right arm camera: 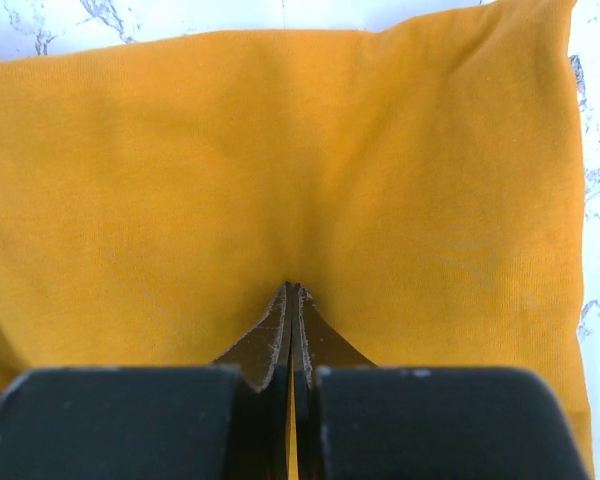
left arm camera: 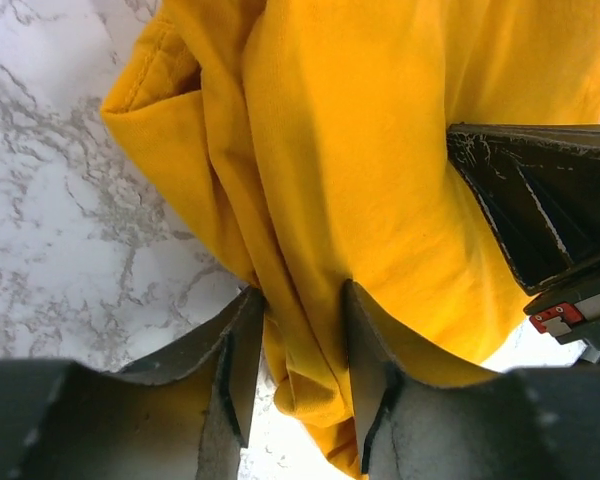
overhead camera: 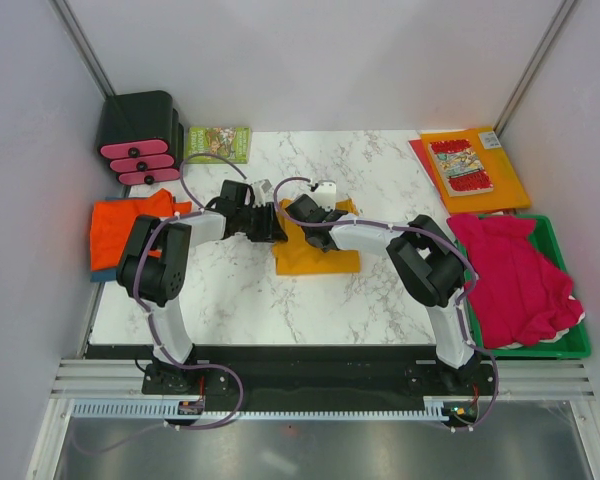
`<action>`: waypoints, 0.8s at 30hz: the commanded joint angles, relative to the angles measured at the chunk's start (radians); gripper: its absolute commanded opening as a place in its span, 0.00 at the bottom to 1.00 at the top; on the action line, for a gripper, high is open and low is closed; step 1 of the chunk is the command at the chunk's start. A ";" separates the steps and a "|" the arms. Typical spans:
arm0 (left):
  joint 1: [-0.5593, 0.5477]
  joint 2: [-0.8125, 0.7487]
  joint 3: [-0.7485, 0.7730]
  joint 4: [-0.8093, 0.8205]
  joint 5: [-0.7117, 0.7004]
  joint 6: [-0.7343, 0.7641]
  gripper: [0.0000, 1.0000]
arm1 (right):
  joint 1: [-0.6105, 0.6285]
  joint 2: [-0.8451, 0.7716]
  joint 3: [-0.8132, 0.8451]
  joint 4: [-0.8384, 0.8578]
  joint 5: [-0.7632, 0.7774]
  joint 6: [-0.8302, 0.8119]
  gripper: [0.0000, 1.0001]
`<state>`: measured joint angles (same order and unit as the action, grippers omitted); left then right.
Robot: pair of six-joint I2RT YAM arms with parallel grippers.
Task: Fold and stack the t-shirts
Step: Put the neatly folded tshirt into the corner of the board with the left arm
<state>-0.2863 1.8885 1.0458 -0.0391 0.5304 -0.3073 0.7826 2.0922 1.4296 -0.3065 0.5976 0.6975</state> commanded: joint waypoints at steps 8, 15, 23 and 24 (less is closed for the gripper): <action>-0.007 0.051 0.040 -0.212 0.013 0.062 0.02 | 0.001 0.012 -0.024 0.010 -0.042 0.039 0.00; -0.022 -0.034 0.140 -0.369 -0.082 0.267 0.02 | 0.007 -0.034 -0.018 0.032 -0.042 0.005 0.00; -0.022 -0.193 0.157 -0.432 -0.165 0.439 0.02 | 0.024 -0.121 0.015 0.037 -0.030 -0.041 0.00; -0.022 -0.218 0.158 -0.447 -0.165 0.450 0.02 | 0.027 -0.142 0.015 0.037 -0.030 -0.046 0.01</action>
<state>-0.3107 1.7805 1.1652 -0.4118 0.4076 0.0025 0.7998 2.0521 1.4208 -0.2783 0.5549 0.6807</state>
